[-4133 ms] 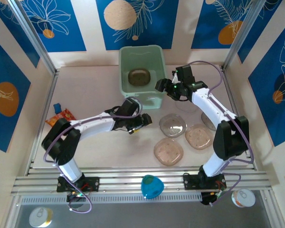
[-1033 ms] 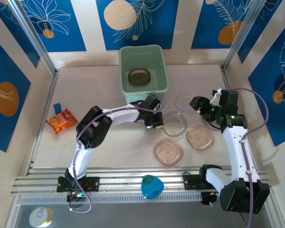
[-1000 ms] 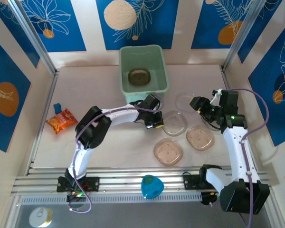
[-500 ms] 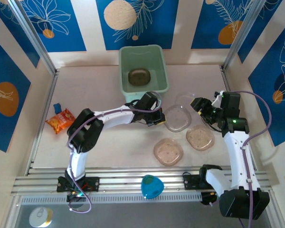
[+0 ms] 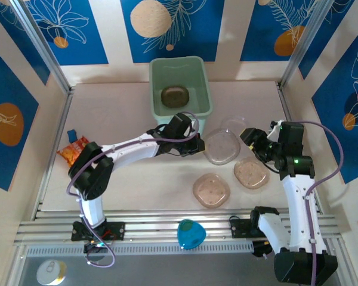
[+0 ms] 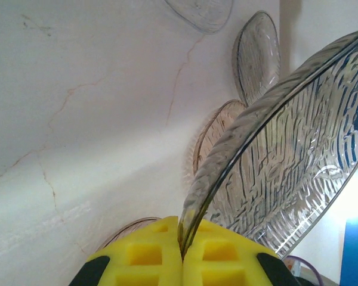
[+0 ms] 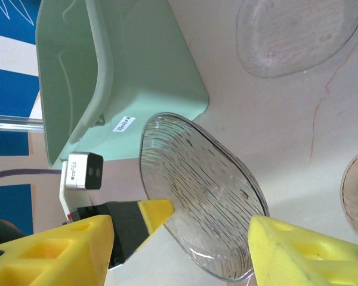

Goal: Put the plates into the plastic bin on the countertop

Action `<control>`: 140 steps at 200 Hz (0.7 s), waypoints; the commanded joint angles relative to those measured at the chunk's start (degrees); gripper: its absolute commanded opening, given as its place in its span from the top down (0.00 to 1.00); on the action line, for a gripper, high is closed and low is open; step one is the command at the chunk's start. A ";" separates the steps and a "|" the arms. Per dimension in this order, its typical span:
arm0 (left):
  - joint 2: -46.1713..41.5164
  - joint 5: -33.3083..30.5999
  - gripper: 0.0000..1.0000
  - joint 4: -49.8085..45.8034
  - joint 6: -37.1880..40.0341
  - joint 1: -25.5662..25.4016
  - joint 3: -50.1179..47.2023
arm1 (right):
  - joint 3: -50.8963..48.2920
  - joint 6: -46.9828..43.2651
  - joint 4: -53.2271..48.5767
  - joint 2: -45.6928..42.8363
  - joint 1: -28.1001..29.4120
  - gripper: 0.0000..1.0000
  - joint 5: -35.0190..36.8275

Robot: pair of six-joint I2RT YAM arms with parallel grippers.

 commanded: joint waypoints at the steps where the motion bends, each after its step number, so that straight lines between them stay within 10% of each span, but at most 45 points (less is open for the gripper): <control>1: -2.22 -0.09 1.00 0.43 2.22 -0.55 -0.68 | -1.09 1.83 -4.08 -1.45 1.13 0.39 -2.25; 140: -4.42 -8.24 1.00 2.82 -3.08 -2.68 1.64 | -9.47 25.47 -2.39 -7.78 21.31 0.54 20.76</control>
